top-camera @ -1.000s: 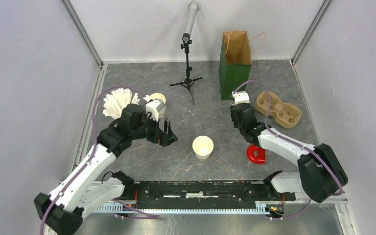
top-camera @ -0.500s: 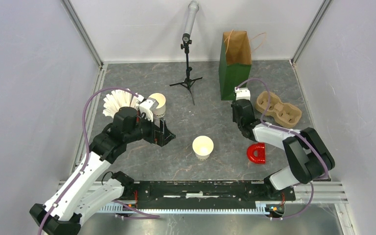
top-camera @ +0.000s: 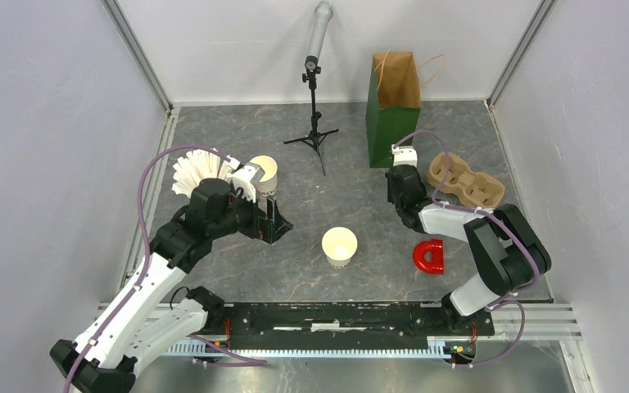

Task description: Pack the takeout coffee

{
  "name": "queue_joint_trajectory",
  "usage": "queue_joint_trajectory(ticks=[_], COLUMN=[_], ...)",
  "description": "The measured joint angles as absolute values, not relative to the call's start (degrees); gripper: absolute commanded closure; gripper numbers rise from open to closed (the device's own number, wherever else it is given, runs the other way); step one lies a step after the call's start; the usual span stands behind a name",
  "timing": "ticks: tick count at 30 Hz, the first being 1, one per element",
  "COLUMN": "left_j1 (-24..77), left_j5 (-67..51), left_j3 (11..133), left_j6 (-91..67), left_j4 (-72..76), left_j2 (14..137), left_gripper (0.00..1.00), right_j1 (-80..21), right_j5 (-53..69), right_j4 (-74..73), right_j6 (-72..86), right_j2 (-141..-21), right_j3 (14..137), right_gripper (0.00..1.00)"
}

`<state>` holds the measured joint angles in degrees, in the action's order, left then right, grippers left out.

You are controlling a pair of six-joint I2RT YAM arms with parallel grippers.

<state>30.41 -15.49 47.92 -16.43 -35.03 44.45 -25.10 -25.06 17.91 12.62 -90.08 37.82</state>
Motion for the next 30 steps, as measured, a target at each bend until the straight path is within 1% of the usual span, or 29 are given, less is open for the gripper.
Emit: queue_joint_trajectory(ticks=[3,6,10,12,17,20,24,30], left_j1=[30.4,30.4,30.4,30.4,30.4,30.4,30.4,30.4], left_j5=[-15.4,-15.4,-15.2,-15.1,-15.1,-15.1,-14.9,-14.5], left_j3=[47.9,47.9,47.9,47.9,47.9,47.9,47.9,47.9], left_j6=[-16.4,-16.4,-16.4,-16.4,-16.4,-16.4,-16.4,-16.4], left_j4=[-35.0,-35.0,-35.0,-35.0,-35.0,-35.0,-35.1,-35.1], left_j2=[44.5,44.5,44.5,44.5,44.5,44.5,44.5,45.1], left_gripper=[0.00,0.00,0.00,0.00,0.00,0.00,0.00,0.00], right_j1=[-25.0,-25.0,-24.9,-24.7,-24.6,-24.6,-24.6,-24.6], right_j5=[-25.0,-25.0,-24.9,-24.9,-24.8,-24.6,-24.1,-22.4], right_j4=[18.3,18.4,18.3,18.3,18.3,18.4,17.9,15.9], right_j6=[12.6,12.6,12.6,12.6,12.8,12.8,12.8,13.3], right_j2=[-90.1,-90.3,-91.1,-91.3,-91.8,-91.8,-91.2,-87.2], right_j3=[37.8,37.8,37.8,37.8,37.8,37.8,37.8,37.7], right_gripper=[0.83,0.78,0.77,0.80,0.95,1.00,0.99,0.94])
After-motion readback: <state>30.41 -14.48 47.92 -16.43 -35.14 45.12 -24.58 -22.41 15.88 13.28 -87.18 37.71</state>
